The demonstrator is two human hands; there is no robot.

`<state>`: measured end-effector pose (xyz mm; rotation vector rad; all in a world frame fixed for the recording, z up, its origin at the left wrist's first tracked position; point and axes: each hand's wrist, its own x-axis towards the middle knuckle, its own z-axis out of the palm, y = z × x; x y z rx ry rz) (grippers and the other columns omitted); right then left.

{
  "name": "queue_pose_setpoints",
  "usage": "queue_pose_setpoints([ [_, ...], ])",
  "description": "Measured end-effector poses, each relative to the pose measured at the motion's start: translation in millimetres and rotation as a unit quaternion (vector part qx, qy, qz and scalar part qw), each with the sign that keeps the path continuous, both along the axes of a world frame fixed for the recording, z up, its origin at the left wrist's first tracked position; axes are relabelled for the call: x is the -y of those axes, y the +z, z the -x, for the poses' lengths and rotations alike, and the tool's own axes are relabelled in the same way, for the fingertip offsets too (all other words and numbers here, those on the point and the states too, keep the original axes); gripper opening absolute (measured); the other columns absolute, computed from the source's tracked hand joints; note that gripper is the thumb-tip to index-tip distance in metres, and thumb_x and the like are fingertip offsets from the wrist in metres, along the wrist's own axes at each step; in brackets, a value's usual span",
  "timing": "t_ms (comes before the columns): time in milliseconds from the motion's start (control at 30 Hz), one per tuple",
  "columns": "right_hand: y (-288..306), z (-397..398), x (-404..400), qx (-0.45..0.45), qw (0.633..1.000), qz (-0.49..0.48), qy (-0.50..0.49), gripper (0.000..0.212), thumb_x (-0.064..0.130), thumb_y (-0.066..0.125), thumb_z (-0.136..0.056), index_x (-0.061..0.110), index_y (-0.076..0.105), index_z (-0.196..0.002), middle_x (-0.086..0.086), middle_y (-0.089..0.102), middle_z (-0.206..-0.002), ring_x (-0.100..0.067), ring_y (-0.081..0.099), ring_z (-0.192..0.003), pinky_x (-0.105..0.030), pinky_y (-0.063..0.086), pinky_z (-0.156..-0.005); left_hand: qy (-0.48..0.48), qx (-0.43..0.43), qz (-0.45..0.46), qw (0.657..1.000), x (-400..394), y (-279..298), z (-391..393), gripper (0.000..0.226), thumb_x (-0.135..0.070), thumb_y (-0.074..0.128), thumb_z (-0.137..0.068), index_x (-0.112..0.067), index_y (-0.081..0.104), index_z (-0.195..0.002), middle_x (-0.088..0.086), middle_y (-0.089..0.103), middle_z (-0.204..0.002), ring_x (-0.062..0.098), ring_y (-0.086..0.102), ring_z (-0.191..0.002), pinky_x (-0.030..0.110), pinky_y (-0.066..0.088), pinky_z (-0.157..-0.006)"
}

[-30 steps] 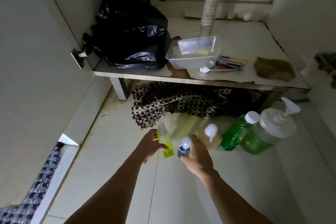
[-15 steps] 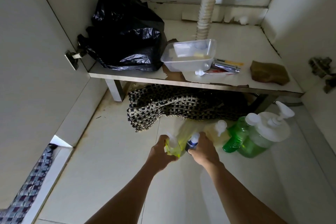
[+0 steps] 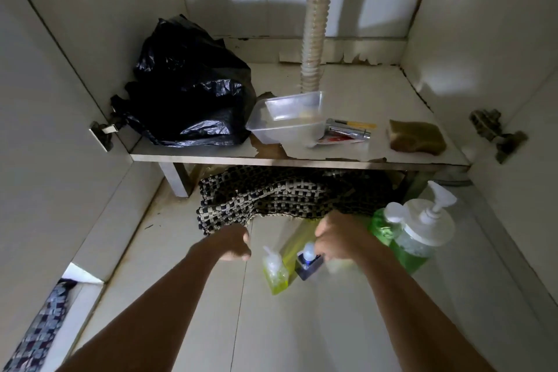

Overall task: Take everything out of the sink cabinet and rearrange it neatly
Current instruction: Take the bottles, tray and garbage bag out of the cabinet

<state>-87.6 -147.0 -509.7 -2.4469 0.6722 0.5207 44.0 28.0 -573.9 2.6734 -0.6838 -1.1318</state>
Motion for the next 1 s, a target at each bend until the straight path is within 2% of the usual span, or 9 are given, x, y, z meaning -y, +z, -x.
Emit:
queue_pose_setpoints([
  [100, 48.9, -23.0, 30.3, 0.091, 0.995, -0.042, -0.027, 0.013, 0.011, 0.066, -0.079, 0.004, 0.071, -0.089, -0.013, 0.074, -0.076, -0.021, 0.073, -0.071, -0.032, 0.059, -0.070, -0.006, 0.023, 0.035, 0.999, 23.0, 53.0, -20.2, 0.028, -0.012, 0.064, -0.088, -0.004, 0.064, -0.115, 0.018, 0.068, -0.107, 0.021, 0.066, -0.078, 0.023, 0.055, -0.057],
  [167, 77.8, -42.2, 60.9, 0.152, 0.988, 0.007, -0.041, 0.013, 0.013, 0.064, -0.081, 0.006, 0.071, -0.090, -0.010, 0.073, -0.074, -0.019, 0.071, -0.067, -0.030, 0.057, -0.064, -0.027, 0.078, 0.070, 0.994, 43.9, 92.4, -28.1, 0.021, -0.014, 0.065, -0.088, -0.006, 0.067, -0.108, 0.013, 0.068, -0.091, 0.016, 0.064, -0.064, 0.016, 0.049, -0.047],
  [267, 99.1, -62.2, 118.1, 0.201, 0.968, 0.137, -0.064, 0.012, 0.012, 0.059, -0.080, 0.009, 0.068, -0.087, -0.007, 0.067, -0.073, -0.018, 0.063, -0.064, -0.025, 0.050, -0.057, -0.042, 0.244, 0.170, 0.954, 72.7, 137.6, -37.6, 0.021, -0.014, 0.068, -0.084, -0.009, 0.070, -0.105, 0.007, 0.069, -0.093, 0.018, 0.064, -0.076, 0.021, 0.046, -0.064],
  [333, 92.3, -61.5, 158.4, 0.205, 0.958, 0.175, -0.100, 0.013, 0.012, 0.055, -0.081, 0.010, 0.067, -0.086, -0.008, 0.068, -0.085, -0.020, 0.064, -0.071, -0.028, 0.054, -0.064, -0.018, 0.326, 0.231, 0.916, 87.9, 147.5, -45.8, 0.027, -0.014, 0.070, -0.081, -0.012, 0.069, -0.108, 0.006, 0.070, -0.102, 0.019, 0.064, -0.090, 0.022, 0.044, -0.075],
  [400, 77.8, -49.2, 190.5, 0.189, 0.951, 0.204, -0.135, 0.017, 0.016, 0.053, -0.085, 0.009, 0.065, -0.093, -0.008, 0.067, -0.096, -0.021, 0.063, -0.080, -0.030, 0.054, -0.071, -0.002, 0.354, 0.253, 0.901, 100.6, 143.8, -52.1, 0.040, -0.015, 0.069, -0.079, -0.017, 0.064, -0.119, 0.006, 0.064, -0.119, 0.024, 0.061, -0.107, 0.029, 0.047, -0.089],
  [467, 63.9, -38.0, 211.2, 0.157, 0.951, 0.227, -0.139, 0.019, 0.019, 0.053, -0.086, 0.009, 0.062, -0.100, -0.010, 0.064, -0.101, -0.023, 0.061, -0.086, -0.028, 0.049, -0.070, -0.009, 0.361, 0.227, 0.905, 109.3, 135.0, -54.7, 0.051, -0.020, 0.067, -0.081, -0.021, 0.055, -0.131, 0.005, 0.053, -0.136, 0.025, 0.054, -0.119, 0.034, 0.044, -0.100],
  [533, 56.1, -32.6, 222.3, 0.132, 0.949, 0.256, -0.129, 0.020, 0.021, 0.055, -0.086, 0.012, 0.060, -0.104, -0.008, 0.062, -0.105, -0.023, 0.060, -0.092, -0.027, 0.046, -0.073, -0.024, 0.370, 0.209, 0.905, 113.7, 127.7, -56.8, 0.053, -0.024, 0.066, -0.084, -0.022, 0.052, -0.135, 0.003, 0.050, -0.140, 0.024, 0.051, -0.123, 0.033, 0.041, -0.103],
  [767, 36.4, -30.8, 235.2, 0.148, 0.943, 0.256, -0.156, 0.029, 0.022, 0.058, -0.090, 0.017, 0.061, -0.118, -0.006, 0.055, -0.112, -0.022, 0.057, -0.099, -0.028, 0.045, -0.079, -0.037, 0.326, 0.229, 0.917, 121.1, 111.5, -78.8, 0.039, -0.023, 0.066, -0.087, -0.023, 0.060, -0.126, -0.001, 0.057, -0.134, 0.017, 0.050, -0.123, 0.031, 0.038, -0.105],
  [1000, 22.0, -34.7, 234.4, 0.187, 0.924, 0.254, -0.215, 0.023, 0.015, 0.051, -0.095, 0.014, 0.064, -0.114, -0.007, 0.060, -0.114, -0.023, 0.059, -0.097, -0.026, 0.041, -0.072, -0.044, 0.301, 0.230, 0.924, 126.6, 102.7, -79.5, 0.026, -0.021, 0.057, -0.094, -0.023, 0.068, -0.117, -0.001, 0.064, -0.124, 0.015, 0.055, -0.115, 0.026, 0.040, -0.097],
])
